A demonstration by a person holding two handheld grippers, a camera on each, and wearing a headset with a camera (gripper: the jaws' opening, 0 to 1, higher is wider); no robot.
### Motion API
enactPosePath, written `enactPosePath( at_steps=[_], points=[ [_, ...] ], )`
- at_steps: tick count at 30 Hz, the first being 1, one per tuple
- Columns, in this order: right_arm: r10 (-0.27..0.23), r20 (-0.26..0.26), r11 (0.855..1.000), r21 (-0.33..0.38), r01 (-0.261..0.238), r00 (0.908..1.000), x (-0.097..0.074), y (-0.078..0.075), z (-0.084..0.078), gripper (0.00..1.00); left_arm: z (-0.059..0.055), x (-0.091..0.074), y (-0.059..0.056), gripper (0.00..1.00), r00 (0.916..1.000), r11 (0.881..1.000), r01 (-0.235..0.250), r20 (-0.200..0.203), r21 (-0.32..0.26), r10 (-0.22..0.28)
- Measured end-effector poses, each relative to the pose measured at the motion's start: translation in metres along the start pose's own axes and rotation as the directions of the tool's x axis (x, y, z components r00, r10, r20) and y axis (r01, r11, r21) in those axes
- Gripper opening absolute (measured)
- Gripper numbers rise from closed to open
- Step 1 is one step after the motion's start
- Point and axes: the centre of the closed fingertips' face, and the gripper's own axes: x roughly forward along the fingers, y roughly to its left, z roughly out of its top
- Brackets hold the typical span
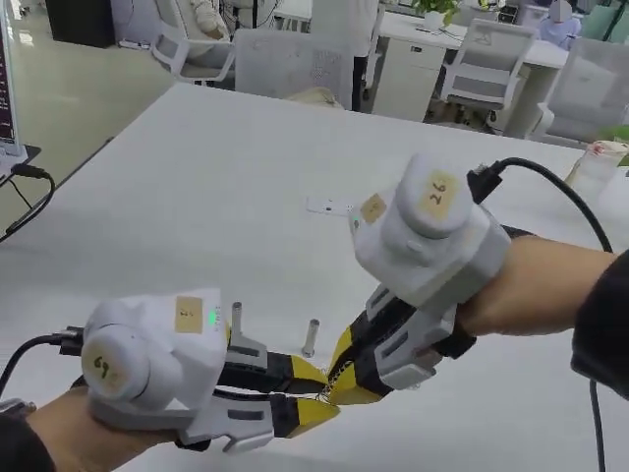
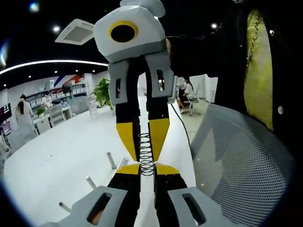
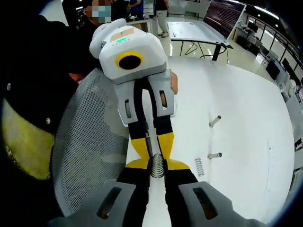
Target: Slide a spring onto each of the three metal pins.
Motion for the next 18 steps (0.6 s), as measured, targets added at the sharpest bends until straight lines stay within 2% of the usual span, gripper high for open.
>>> enactPosePath(
  at_steps=[10, 18],
  points=[
    [0.002, -0.016, 1.000, -0.008, -0.002, 0.9999, -0.0028, -0.0020, 0.0050, 0.08, 0.0039, -0.0001, 0.0026, 0.02, 0.9996, 1.000, -0.011, 0.025, -0.012, 0.011],
    [0.006, -0.048, 1.000, -0.022, -0.007, 0.9988, -0.0015, 0.0001, 0.0034, 0.08, 0.0037, 0.0005, 0.0006, 0.02, 0.9997, 1.000, -0.007, 0.025, -0.015, 0.008]
  ],
)
